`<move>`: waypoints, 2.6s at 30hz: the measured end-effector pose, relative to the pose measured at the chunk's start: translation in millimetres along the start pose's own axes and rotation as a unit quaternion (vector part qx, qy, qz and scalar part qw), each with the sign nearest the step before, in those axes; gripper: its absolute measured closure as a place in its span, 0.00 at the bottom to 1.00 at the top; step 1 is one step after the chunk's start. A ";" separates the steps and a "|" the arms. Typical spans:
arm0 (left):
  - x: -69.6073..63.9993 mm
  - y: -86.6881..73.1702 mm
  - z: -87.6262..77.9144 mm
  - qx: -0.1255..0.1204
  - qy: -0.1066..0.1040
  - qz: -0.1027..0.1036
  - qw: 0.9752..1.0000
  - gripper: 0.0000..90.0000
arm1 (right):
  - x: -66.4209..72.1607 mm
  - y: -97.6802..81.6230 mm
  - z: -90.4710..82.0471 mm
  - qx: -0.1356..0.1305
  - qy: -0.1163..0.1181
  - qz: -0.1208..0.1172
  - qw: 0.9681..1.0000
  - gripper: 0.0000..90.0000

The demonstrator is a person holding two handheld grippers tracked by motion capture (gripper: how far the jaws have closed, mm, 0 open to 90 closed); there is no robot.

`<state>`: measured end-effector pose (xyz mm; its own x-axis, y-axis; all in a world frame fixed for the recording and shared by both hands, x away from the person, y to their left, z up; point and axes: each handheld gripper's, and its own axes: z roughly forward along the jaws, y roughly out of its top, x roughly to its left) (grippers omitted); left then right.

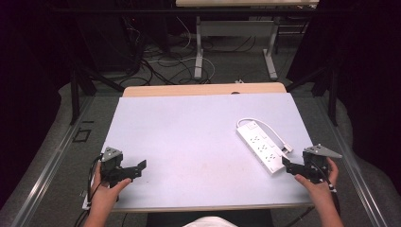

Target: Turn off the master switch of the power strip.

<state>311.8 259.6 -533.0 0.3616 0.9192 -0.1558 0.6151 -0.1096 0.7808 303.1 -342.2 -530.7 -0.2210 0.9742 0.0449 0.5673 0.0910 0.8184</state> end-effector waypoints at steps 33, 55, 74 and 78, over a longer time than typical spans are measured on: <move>2.2 -0.8 -4.8 -0.004 0.005 -0.014 1.000 0.08 | 18.7 14.7 -3.7 0.017 0.027 -0.031 0.999 0.23; 2.7 0.0 -7.4 -0.012 0.010 -0.018 1.000 0.08 | 23.9 27.0 -5.4 0.018 0.045 -0.025 0.999 0.39; 2.2 0.0 -7.6 -0.012 0.012 -0.016 1.000 0.08 | 37.9 51.1 2.9 0.036 0.058 -0.055 0.996 0.65; 2.3 0.1 -7.8 -0.012 0.013 -0.016 1.000 0.08 | 38.8 56.3 5.8 0.043 0.065 -0.064 0.995 0.76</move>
<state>307.2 264.6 -528.5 0.3235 0.9314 -0.1667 0.6087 -0.0700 0.7903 331.1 -298.1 -486.3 -0.3934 0.9191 0.0215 0.5917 0.2352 0.7711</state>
